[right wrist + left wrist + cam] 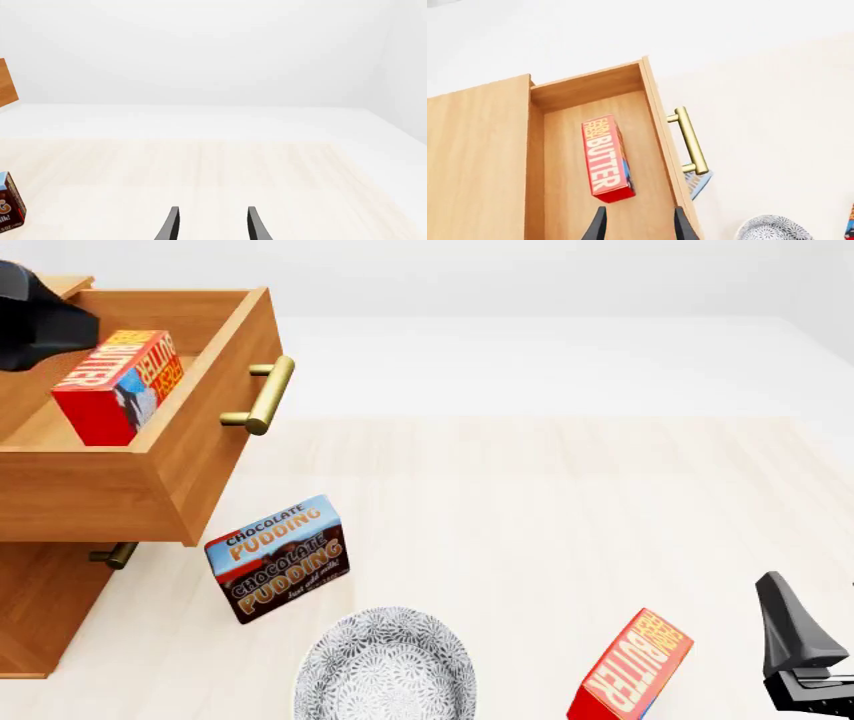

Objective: Put the butter at the front in the top drawer of the cabinet and close it.

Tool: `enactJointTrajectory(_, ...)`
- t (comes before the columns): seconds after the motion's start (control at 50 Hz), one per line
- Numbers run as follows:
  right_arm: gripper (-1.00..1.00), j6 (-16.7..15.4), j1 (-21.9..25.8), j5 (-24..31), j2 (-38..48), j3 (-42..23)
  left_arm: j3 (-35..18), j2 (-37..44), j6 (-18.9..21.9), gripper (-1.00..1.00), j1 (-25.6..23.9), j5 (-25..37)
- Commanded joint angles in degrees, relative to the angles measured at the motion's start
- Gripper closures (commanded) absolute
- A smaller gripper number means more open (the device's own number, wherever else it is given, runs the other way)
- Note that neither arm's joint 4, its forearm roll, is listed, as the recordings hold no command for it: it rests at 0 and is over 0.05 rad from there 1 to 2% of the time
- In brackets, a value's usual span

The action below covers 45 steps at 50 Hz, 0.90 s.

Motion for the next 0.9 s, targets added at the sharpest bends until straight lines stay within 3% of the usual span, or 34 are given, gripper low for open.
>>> enactJointTrajectory(0.02, -1.00, 0.0, 0.0, 0.0, -0.1, 0.0, -1.8, -0.1, -0.1, -1.00, -4.0, -0.3)
enactJointTrajectory(0.36, -1.00, 0.0, 0.0, 0.0, -0.1, 0.0, -5.6, 5.6, 0.5, -1.00, -11.8, -3.4)
enactJointTrajectory(0.54, -1.00, 0.0, 0.0, 0.0, -0.1, 0.0, -5.0, 9.7, -0.5, -1.00, -15.7, -7.3)
enactJointTrajectory(0.7, -1.00, 0.0, 0.0, 0.0, -0.1, 0.0, -4.2, 12.9, -1.3, -1.00, -17.0, -10.9)
enactJointTrajectory(0.9, -1.00, 0.0, 0.0, 0.0, -0.1, 0.0, -7.5, 17.6, -1.8, -1.00, -19.2, -13.1)
